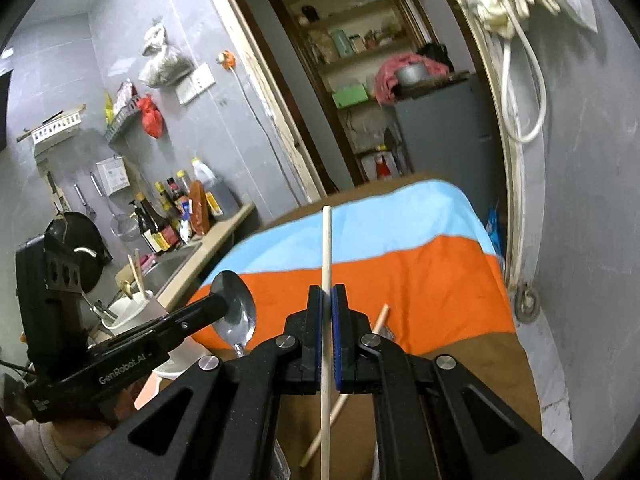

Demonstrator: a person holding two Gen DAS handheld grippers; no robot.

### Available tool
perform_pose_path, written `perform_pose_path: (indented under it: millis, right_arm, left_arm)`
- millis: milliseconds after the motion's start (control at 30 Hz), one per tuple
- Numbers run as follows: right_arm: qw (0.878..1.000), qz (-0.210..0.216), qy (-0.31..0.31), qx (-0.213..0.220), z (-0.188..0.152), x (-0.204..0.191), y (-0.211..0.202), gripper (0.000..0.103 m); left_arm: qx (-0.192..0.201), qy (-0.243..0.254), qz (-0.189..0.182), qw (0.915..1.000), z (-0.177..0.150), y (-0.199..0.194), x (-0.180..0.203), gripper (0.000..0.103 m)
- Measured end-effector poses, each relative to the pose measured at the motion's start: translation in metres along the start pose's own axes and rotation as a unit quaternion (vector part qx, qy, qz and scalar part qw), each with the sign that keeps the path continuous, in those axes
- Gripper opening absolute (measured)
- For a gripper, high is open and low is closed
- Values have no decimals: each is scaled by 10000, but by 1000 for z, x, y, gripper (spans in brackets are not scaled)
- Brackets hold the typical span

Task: Organize utensils
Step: 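Close the left tool on the silver spoon while the right tool grips a chopstick, then carry the spoon with the left tool while the right tool carries the chopstick to the holder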

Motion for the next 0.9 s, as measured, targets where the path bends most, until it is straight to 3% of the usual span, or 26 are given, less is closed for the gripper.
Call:
perform_pose_path:
  millis: [567,900]
  right_arm:
    - [9920,312,-926,800,41,-120,-10,4]
    - [9833,778,-1273,1040,47,-185,8,4]
  left_arm:
    - [973,-247,188,9948,47,-103,-70,2]
    - [1566,-514,807,9830,64,-164,-142,2]
Point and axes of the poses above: each gripper's, at about its wrist camera, not at the fingertips, and y roughly the way its jaws point, x to its right, z to its top, the point moved 1 cm from there along y, roughly the way its jaws point, and after that the axes turned 8 degrees about z, right-handed, at the moved point
